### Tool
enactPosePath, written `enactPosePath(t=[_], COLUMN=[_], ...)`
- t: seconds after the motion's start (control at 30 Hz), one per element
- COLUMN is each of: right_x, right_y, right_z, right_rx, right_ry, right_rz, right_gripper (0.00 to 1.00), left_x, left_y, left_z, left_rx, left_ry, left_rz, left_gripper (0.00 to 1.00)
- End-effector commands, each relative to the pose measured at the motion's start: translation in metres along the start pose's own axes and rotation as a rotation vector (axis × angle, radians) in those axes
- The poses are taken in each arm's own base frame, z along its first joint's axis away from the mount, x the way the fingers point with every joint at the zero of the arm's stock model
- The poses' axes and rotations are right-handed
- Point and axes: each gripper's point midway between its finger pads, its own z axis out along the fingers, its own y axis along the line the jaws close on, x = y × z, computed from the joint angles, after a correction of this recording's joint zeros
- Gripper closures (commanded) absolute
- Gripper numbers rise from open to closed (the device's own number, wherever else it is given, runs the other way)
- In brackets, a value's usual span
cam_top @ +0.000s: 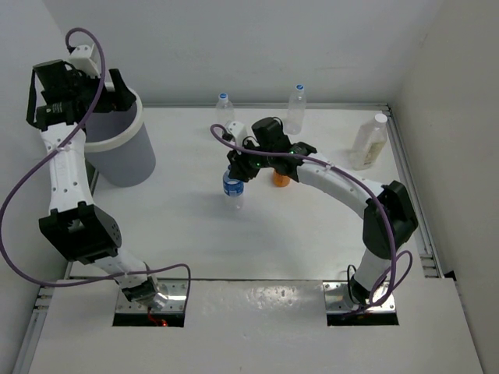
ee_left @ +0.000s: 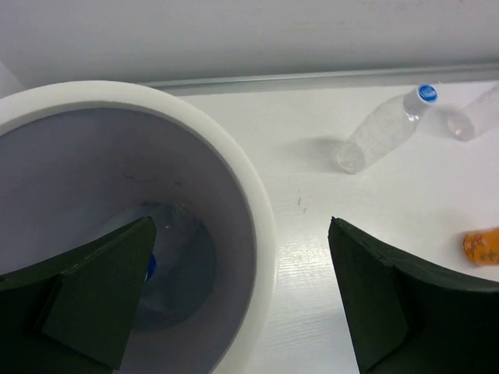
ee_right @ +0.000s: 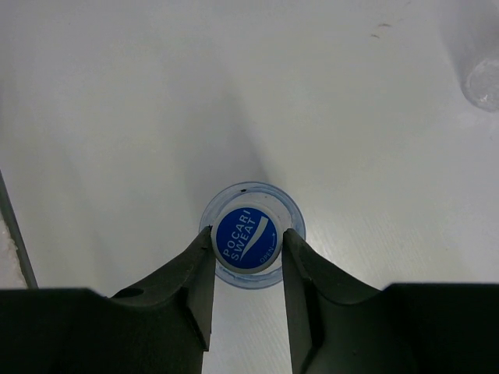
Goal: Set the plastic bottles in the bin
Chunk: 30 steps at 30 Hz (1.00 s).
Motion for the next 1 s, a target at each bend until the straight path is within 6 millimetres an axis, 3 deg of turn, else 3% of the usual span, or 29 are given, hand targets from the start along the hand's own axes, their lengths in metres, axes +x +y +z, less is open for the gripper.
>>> enactPosePath(t=[0.0,0.1,0.13,0.17,0.2,0.23,0.3,0.33,0.4,0.53,0.83,0.97], right_x=[-0.021,-0.045,-0.065,-0.068,-0.076,-0.097,-0.109,-0.119,-0.132,-0.147,-0.173,-0.178], right_y=[-0.004,-0.012,-0.009,-0.024,-0.025,-0.026,-0.031,-0.039,-0.034,-0.026,-0.004,0.000], right_z=[-0.009,-0.028,-0.037,-0.046,-0.052,-0.064,-0.079,-0.090,-0.104,-0.124,-0.145,-0.151], right_rx=[0.009,0.024,0.005,0.030,0.027,0.017,-0.003,0.011,-0.022,-0.058,-0.160,-0.178], right_ry=[-0.067,-0.117,-0.159,-0.173,-0.192,-0.235,-0.273,-0.303,-0.343,-0.393,-0.466,-0.479], right_rz=[-0.020,0.019,0.037,0.083,0.115,0.117,0.183,0.192,0.224,0.259,0.318,0.324], right_gripper=[1.00,1.00,1.00,1.00,1.00,1.00,1.00,1.00,1.00,1.00,1.00,1.00], left_x=[-0.019,-0.007,-0.003,-0.002,0.012,0.016,0.028,0.033,0.045,0.056,0.080,0.091], left_y=[-0.049,-0.099,-0.113,-0.129,-0.155,-0.169,-0.194,-0.216,-0.242,-0.271,-0.322,-0.335], left_z=[-0.018,-0.030,-0.033,-0.043,-0.044,-0.047,-0.052,-0.057,-0.066,-0.071,-0.076,-0.072], left_rx=[0.158,0.337,0.378,0.414,0.482,0.516,0.575,0.620,0.682,0.746,0.812,0.841], left_ry=[-0.079,-0.085,-0.089,-0.107,-0.086,-0.088,-0.077,-0.074,-0.065,-0.047,-0.004,0.019], left_rz=[0.151,0.266,0.297,0.360,0.383,0.403,0.425,0.453,0.473,0.483,0.525,0.536], left_gripper=[0.00,0.00,0.00,0.00,0.00,0.00,0.00,0.00,0.00,0.00,0.00,0.00])
